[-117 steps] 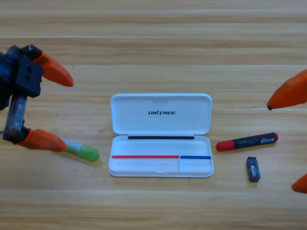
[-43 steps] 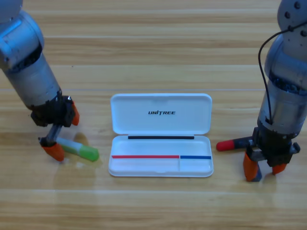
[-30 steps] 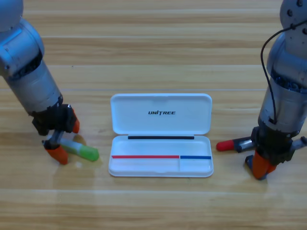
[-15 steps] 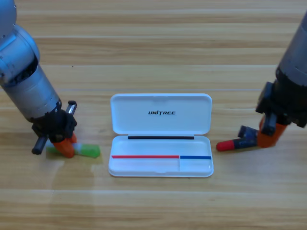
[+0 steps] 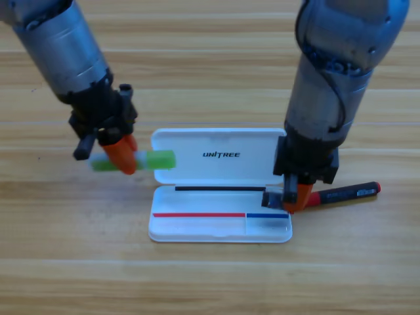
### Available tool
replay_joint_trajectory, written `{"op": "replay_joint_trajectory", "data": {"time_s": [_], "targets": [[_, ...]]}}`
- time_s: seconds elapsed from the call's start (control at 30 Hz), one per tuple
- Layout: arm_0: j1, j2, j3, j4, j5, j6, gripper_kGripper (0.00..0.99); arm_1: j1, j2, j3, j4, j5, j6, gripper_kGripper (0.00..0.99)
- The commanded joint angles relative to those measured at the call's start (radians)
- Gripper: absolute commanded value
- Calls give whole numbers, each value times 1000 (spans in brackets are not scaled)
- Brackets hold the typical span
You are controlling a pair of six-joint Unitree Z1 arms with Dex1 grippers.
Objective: Clean up eraser and pencils
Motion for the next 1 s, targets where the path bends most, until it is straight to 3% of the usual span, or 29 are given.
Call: {"op": "replay_joint_trajectory", "data": {"time_s": [0.03, 0.3, 1.0], "targets": [[-84, 36, -50, 35, -53, -64, 0, 37, 102, -19, 17, -6, -23, 0], [-112, 45, -56, 42, -90, -93, 0, 34, 154, -37, 15, -37, -27, 0], [-110, 37, -41, 65, -87, -71, 0, 28, 197, -70, 14, -50, -30, 0]]}}
